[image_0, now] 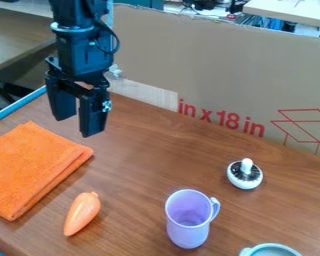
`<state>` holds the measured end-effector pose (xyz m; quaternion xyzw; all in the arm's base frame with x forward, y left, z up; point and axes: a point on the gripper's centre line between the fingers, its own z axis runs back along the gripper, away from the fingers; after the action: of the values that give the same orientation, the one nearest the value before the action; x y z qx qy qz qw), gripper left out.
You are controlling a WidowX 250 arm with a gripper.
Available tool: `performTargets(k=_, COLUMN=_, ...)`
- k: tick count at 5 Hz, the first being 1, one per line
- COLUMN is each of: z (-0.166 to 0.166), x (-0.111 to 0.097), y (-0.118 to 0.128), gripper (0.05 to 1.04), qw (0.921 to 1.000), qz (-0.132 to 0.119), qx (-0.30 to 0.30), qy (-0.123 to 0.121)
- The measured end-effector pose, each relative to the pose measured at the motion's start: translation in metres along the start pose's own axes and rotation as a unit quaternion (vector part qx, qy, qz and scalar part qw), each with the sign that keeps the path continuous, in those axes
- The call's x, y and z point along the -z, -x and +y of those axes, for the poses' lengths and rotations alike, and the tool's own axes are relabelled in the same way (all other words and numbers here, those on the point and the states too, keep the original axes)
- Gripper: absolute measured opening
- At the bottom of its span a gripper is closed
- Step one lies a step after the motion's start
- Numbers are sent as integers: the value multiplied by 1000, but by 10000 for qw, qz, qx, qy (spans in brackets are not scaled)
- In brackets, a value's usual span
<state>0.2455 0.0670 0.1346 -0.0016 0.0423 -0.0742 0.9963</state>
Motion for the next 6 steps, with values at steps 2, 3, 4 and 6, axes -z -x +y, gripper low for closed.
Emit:
performTargets(k=2, z=-9, x=20, y=20, gripper=1001, qw=9998, qz=120, qx=106, qy=70)
performTargets(k=3, z=-12, x=30, y=30, gripper=1001, qw=9998, qz=1, qx=175, qy=-43)
performTargets(k=4, z=-20, x=54, y=27, gripper=1001, qw=9991, qz=122, qx=347, qy=-217)
performTargets(k=6, z=-27, x=85, y=13, gripper=1001, qw=9982, qz=280, qx=517, qy=-65)
